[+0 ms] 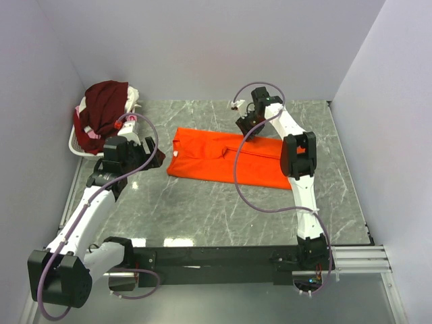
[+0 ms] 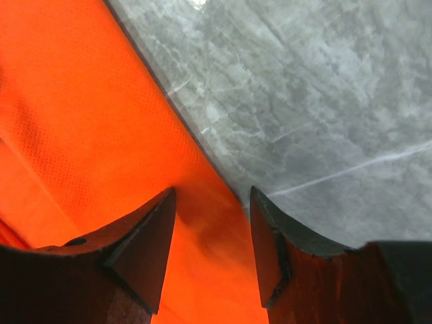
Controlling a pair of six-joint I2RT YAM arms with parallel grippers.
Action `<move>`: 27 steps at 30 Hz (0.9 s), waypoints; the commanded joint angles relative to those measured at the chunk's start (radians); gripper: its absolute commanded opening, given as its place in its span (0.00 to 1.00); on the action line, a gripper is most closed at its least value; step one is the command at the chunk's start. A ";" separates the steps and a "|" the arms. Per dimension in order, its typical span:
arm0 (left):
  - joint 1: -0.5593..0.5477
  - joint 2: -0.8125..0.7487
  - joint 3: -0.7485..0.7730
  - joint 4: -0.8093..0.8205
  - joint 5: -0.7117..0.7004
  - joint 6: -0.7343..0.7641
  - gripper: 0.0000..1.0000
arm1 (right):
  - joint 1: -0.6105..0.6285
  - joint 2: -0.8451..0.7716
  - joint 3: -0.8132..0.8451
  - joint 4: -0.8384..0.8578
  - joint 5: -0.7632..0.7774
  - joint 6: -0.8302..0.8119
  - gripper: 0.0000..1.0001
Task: Fold and stack the t-shirts
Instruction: Fold the tshirt
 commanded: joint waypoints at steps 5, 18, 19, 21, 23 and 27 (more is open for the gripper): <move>0.004 0.008 0.014 0.016 0.018 0.016 0.82 | 0.023 0.022 0.036 -0.035 0.023 -0.053 0.41; 0.004 0.005 0.013 0.014 0.010 0.019 0.82 | -0.032 -0.012 0.101 0.316 0.235 0.359 0.00; 0.003 0.005 0.013 0.014 0.007 0.019 0.82 | -0.038 -0.010 0.107 0.333 0.250 0.417 0.00; 0.004 0.005 0.011 0.013 0.003 0.019 0.82 | -0.052 0.000 0.122 0.373 0.316 0.454 0.00; 0.004 0.004 0.011 0.014 0.003 0.019 0.82 | -0.060 0.007 0.125 0.389 0.356 0.476 0.00; 0.004 0.001 0.011 0.014 0.009 0.018 0.82 | -0.103 -0.030 0.084 0.369 0.312 0.454 0.44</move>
